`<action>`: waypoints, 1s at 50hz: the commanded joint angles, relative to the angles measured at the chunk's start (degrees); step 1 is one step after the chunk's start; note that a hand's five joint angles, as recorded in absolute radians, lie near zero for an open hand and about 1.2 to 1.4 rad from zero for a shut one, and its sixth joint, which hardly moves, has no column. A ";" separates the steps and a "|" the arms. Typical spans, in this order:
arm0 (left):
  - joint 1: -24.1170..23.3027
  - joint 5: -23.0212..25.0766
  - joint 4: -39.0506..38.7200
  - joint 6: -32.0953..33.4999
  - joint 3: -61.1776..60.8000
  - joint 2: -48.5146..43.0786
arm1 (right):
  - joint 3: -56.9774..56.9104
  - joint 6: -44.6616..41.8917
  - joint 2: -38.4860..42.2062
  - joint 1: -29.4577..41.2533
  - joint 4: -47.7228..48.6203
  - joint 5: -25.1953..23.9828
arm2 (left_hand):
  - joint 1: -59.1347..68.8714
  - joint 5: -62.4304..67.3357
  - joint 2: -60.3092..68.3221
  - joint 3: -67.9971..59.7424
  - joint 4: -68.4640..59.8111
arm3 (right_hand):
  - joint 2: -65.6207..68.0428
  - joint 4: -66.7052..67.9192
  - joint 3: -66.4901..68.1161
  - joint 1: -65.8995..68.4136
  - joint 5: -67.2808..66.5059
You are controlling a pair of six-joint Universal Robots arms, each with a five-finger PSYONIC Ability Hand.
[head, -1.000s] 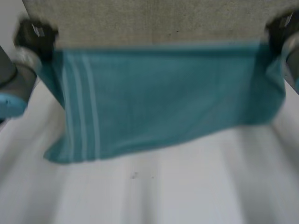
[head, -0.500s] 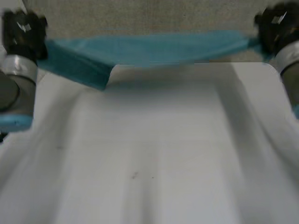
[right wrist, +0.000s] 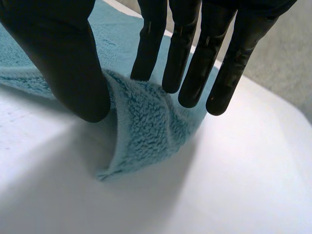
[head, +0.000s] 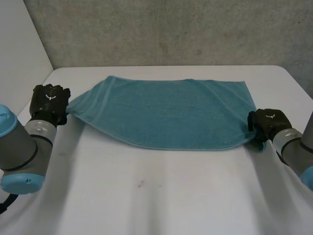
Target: Fold the laundry
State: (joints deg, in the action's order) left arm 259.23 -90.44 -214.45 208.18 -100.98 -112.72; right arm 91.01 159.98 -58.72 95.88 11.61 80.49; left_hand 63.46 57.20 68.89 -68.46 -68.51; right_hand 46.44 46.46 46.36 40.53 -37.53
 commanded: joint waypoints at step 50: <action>8.83 9.75 28.56 10.05 -2.47 34.24 | -2.15 -24.71 -36.03 -14.58 -36.12 -6.22 | 16.54 12.80 11.11 -11.54 -11.49 | 33.56 33.54 33.64 39.47 -32.47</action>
State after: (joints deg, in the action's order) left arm 266.63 -85.57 -186.80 218.11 -103.61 -80.17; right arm 89.93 137.45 -92.98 81.67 -20.15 74.45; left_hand 63.46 57.20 68.89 -68.47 -68.58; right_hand 67.77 68.41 68.09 55.93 -56.15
